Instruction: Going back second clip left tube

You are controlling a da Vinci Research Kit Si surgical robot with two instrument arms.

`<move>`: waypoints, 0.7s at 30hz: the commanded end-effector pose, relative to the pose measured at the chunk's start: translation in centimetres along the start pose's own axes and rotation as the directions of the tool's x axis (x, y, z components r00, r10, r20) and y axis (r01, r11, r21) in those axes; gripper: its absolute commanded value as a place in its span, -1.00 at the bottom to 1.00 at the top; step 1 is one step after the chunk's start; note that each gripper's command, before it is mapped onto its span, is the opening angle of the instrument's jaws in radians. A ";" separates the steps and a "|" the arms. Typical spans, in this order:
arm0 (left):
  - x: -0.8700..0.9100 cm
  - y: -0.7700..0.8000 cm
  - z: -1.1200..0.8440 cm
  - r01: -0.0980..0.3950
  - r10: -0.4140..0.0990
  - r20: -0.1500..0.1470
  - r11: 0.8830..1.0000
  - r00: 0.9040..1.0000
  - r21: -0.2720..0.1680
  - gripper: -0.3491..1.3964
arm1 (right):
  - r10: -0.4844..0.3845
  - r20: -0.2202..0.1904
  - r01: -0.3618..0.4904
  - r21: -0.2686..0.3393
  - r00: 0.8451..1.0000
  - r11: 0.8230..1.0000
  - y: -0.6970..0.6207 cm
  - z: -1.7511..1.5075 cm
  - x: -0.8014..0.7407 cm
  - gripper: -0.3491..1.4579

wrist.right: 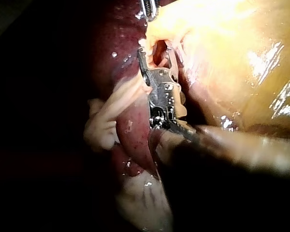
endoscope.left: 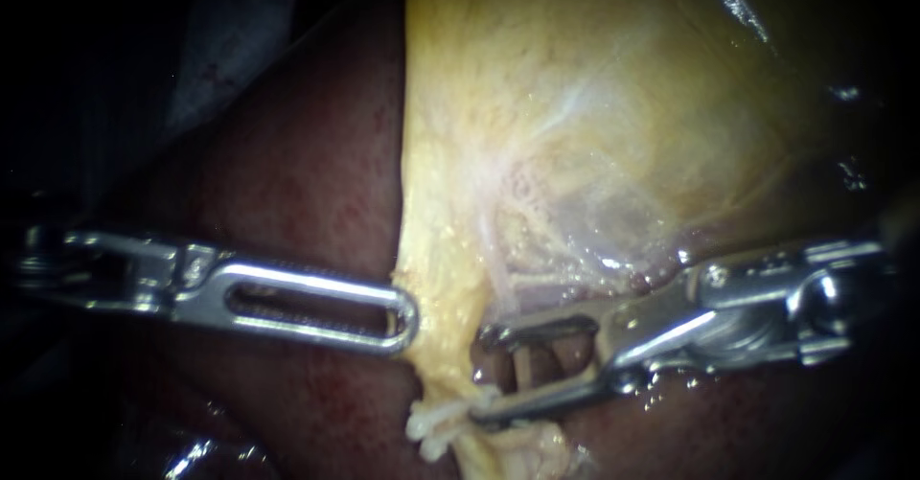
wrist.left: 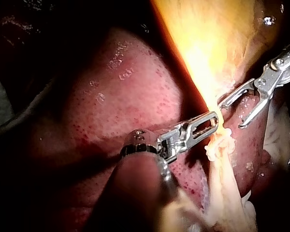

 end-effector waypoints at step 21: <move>-0.04 0.09 0.01 -0.001 0.001 0.001 1.000 1.000 -0.002 -1.00 | -0.039 -0.035 0.036 -0.062 0.999 0.997 0.13 -0.80 0.21 -0.13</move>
